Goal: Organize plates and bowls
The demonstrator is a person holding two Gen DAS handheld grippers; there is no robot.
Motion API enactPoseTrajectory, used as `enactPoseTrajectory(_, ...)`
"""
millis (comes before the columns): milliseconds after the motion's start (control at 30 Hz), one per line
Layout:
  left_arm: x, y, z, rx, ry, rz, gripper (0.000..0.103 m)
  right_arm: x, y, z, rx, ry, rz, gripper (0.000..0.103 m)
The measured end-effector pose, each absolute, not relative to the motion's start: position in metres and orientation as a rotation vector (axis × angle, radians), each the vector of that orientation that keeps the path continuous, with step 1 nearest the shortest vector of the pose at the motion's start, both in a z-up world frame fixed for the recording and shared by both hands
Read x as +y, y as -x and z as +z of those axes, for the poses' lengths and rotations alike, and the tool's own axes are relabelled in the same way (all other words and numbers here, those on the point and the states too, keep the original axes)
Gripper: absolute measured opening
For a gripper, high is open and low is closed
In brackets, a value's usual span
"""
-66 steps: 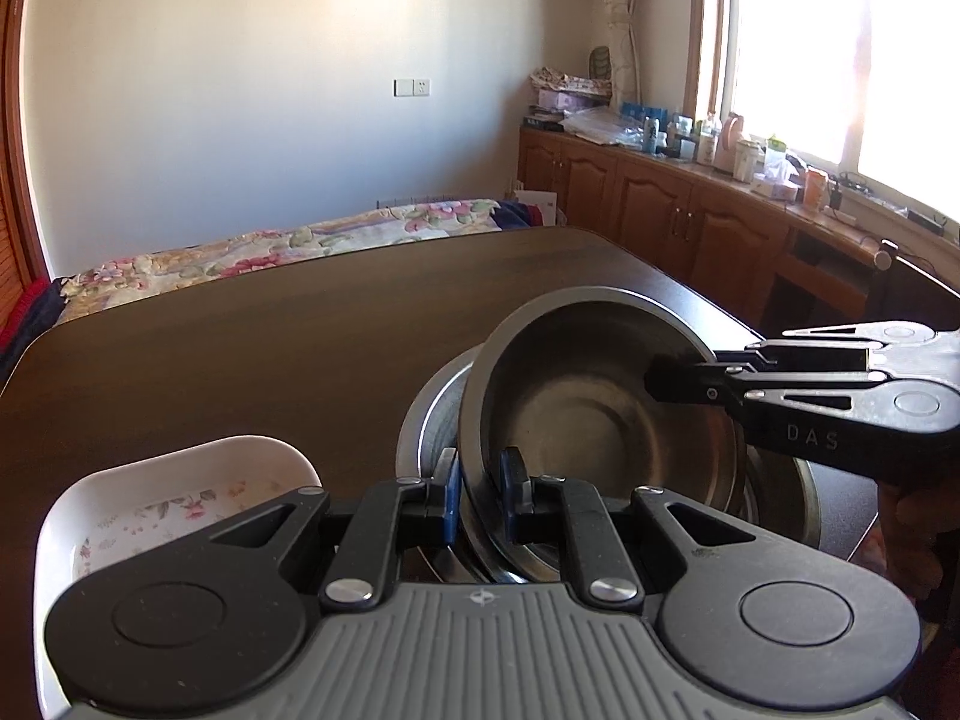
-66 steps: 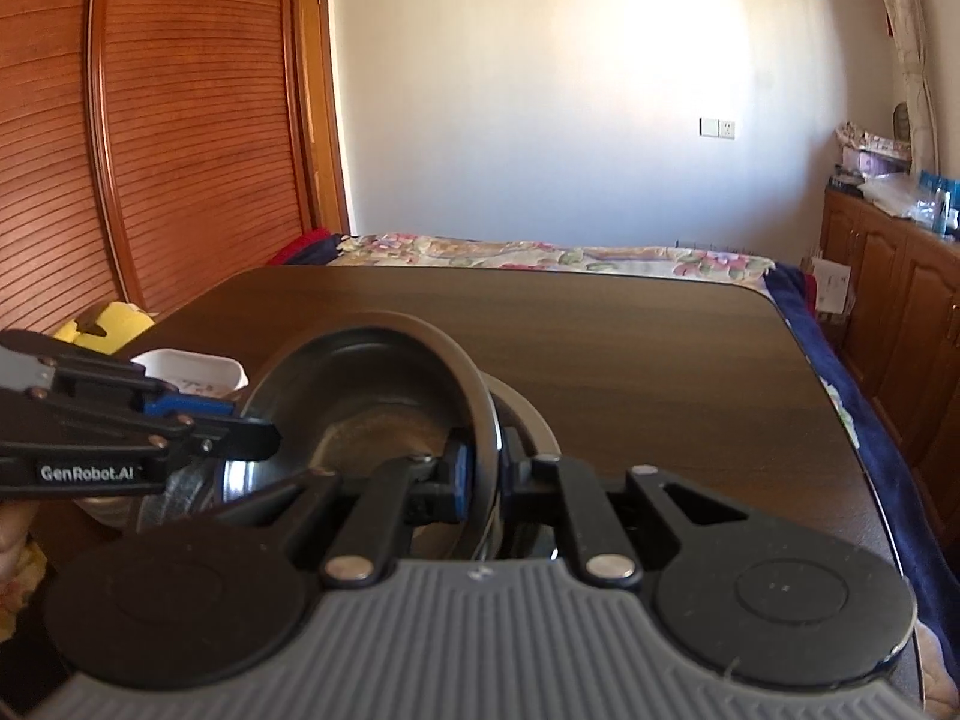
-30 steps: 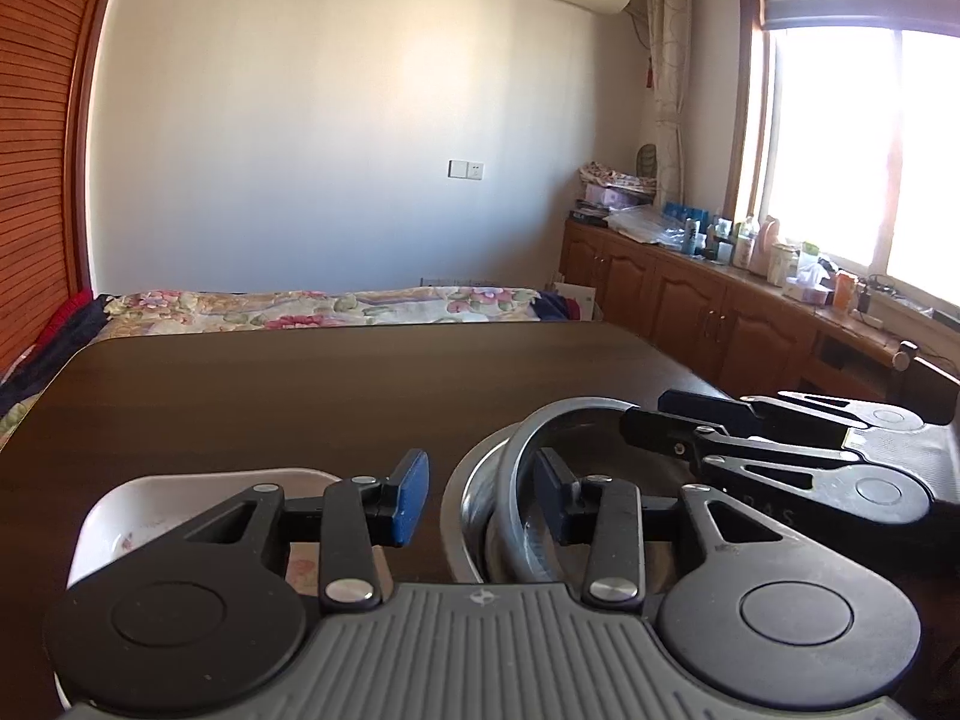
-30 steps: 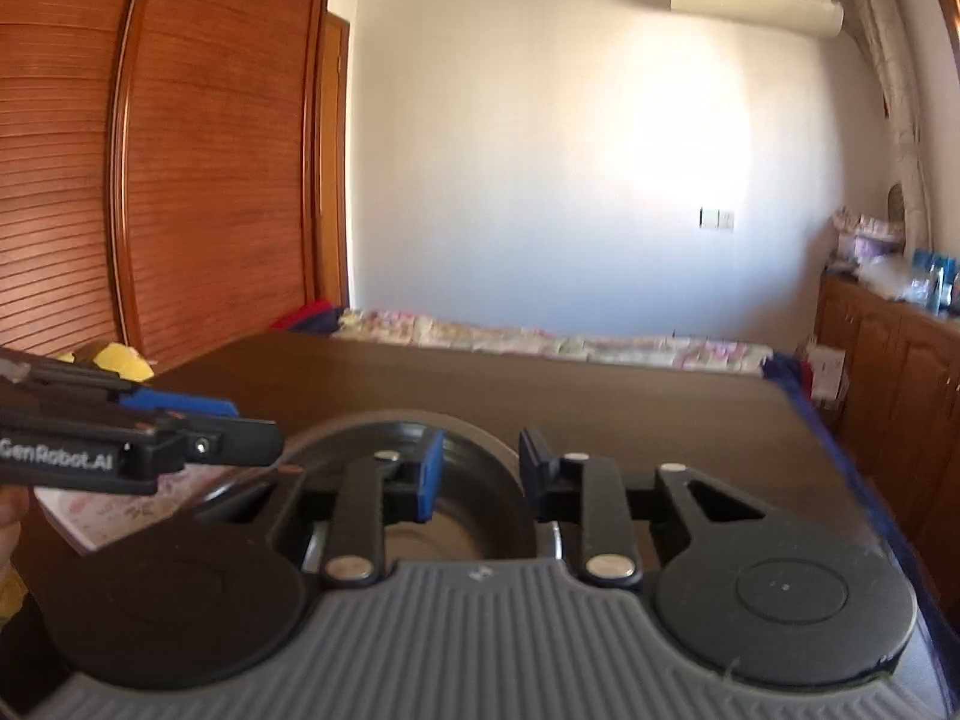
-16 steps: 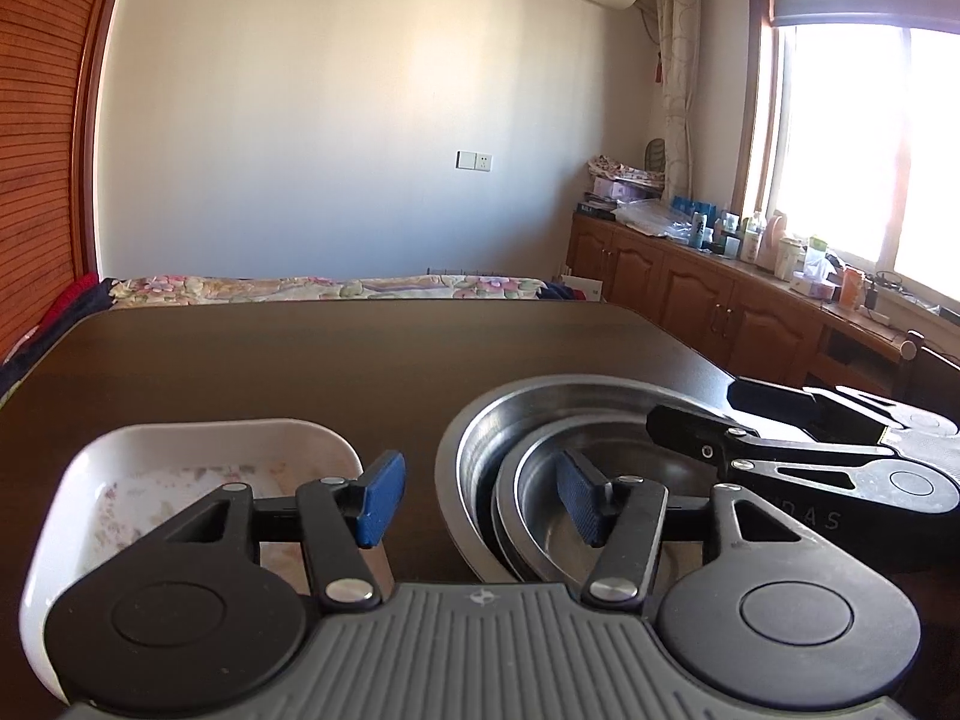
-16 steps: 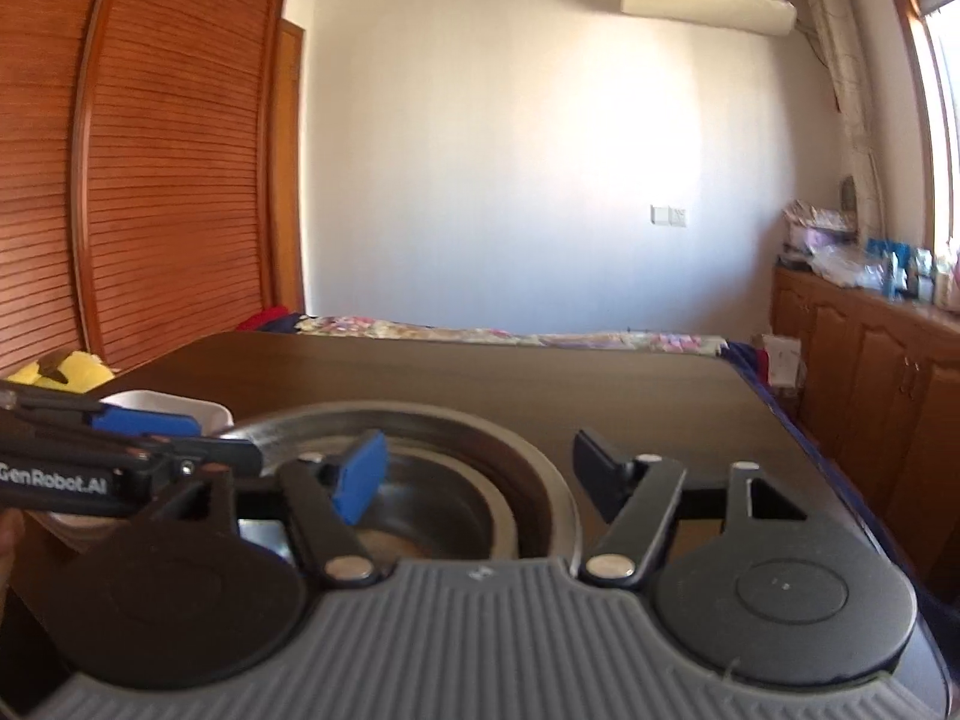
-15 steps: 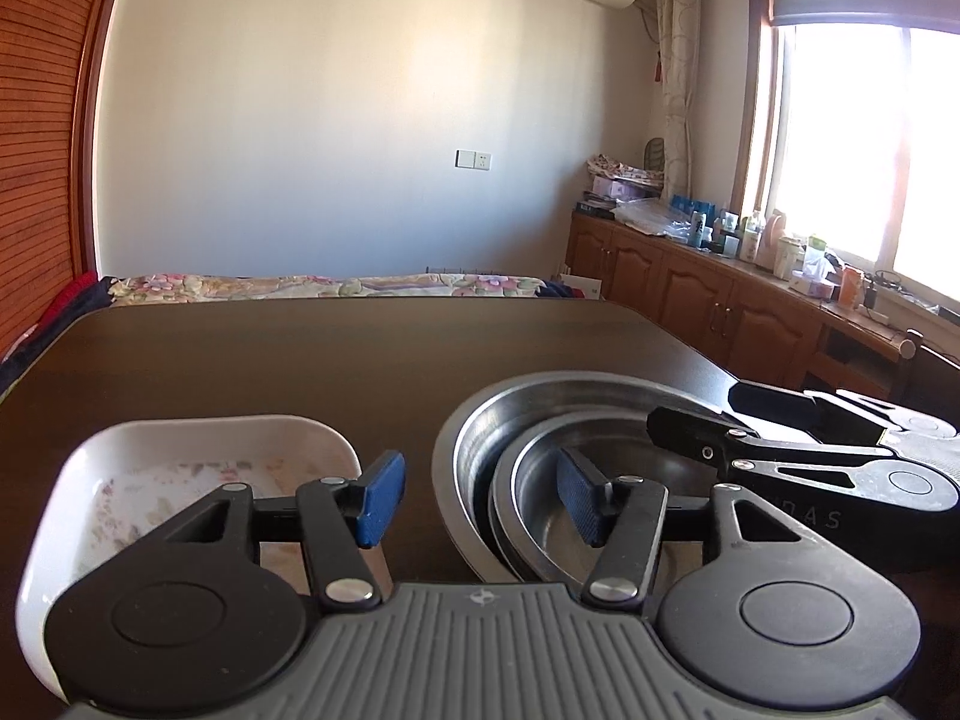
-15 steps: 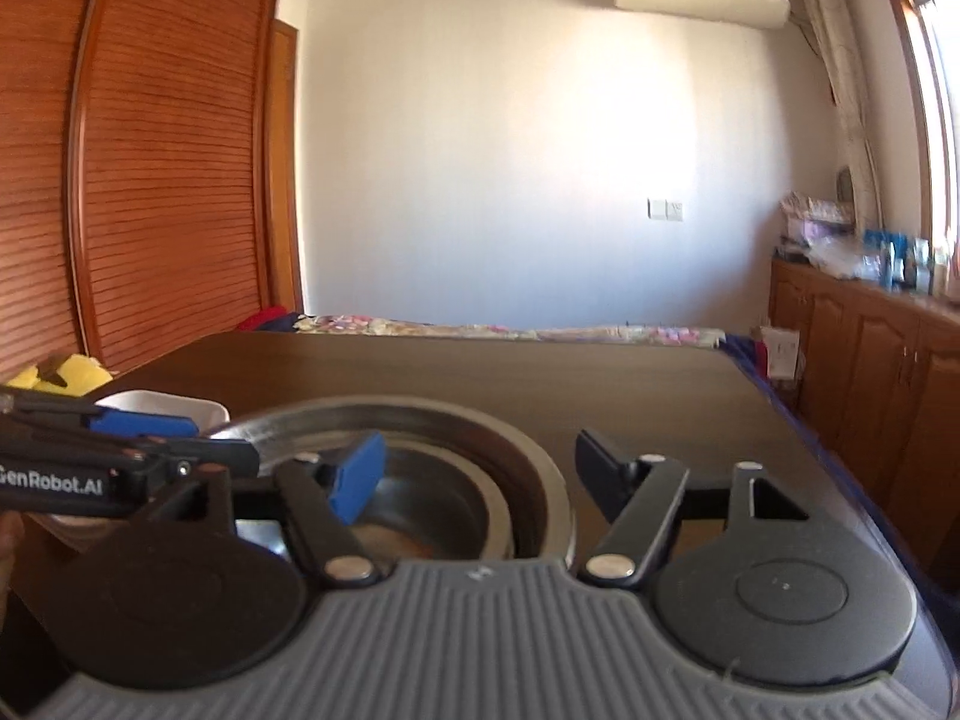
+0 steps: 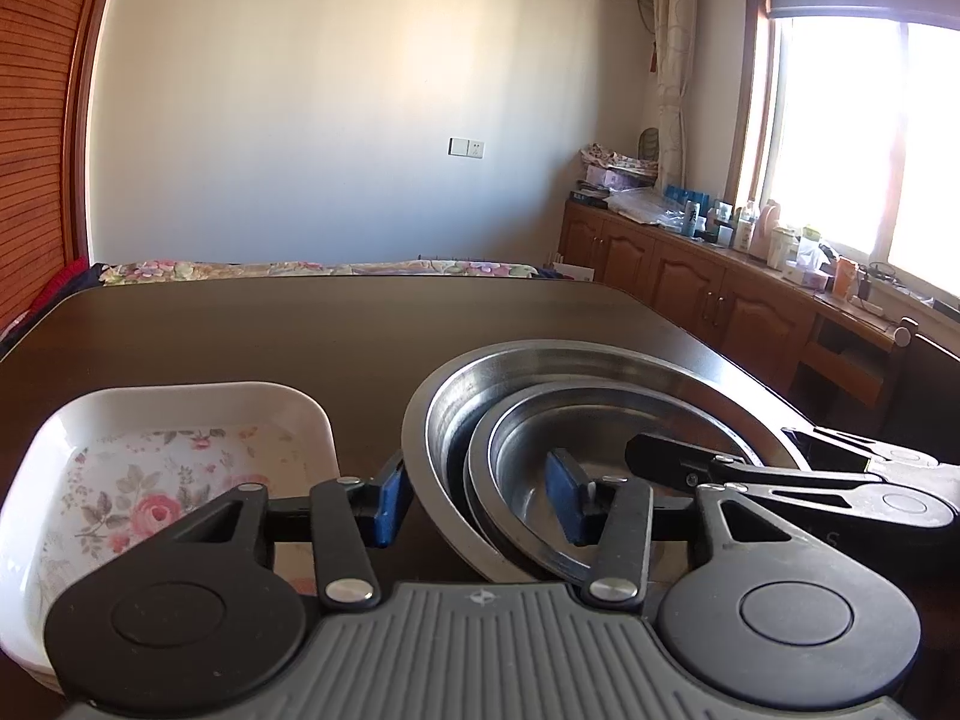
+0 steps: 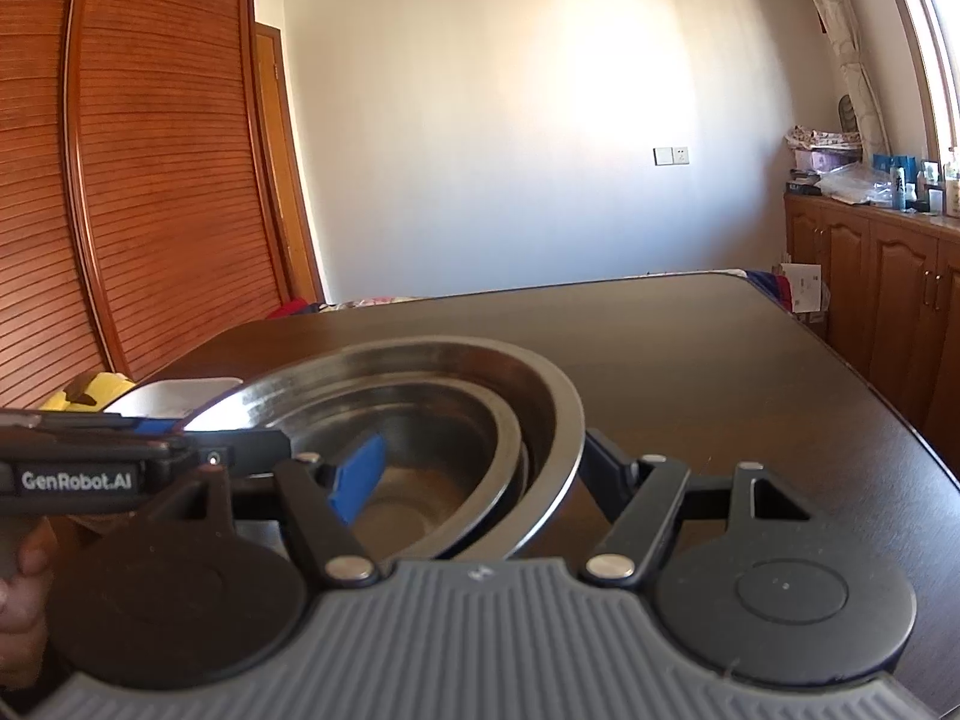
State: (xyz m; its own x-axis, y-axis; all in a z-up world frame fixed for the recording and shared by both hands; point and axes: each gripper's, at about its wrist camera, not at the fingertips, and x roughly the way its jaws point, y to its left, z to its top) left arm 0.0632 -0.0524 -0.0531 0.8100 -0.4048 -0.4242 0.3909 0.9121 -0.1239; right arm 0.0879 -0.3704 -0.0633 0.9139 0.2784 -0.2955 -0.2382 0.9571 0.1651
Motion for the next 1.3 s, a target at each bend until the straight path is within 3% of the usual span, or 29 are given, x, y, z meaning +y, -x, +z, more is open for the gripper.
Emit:
enactPoseTrajectory(267, -0.054, -0.063, -0.054, 0.466, 0.036, -0.417, 0.041, -0.375, -0.086, -0.063, 0.31, -0.147, 0.288, 0.05)
enactPoseTrajectory(467, -0.054, -0.061, -0.053, 0.471, 0.052, -0.409, 0.034, -0.378, -0.083, -0.062, 0.298, -0.166, 0.276, 0.042)
enactPoseTrajectory(1300, 0.007, -0.056, 0.002, 0.402, 0.056, -0.344, 0.034, -0.326, -0.093, -0.021, 0.243, -0.1, 0.401, 0.041)
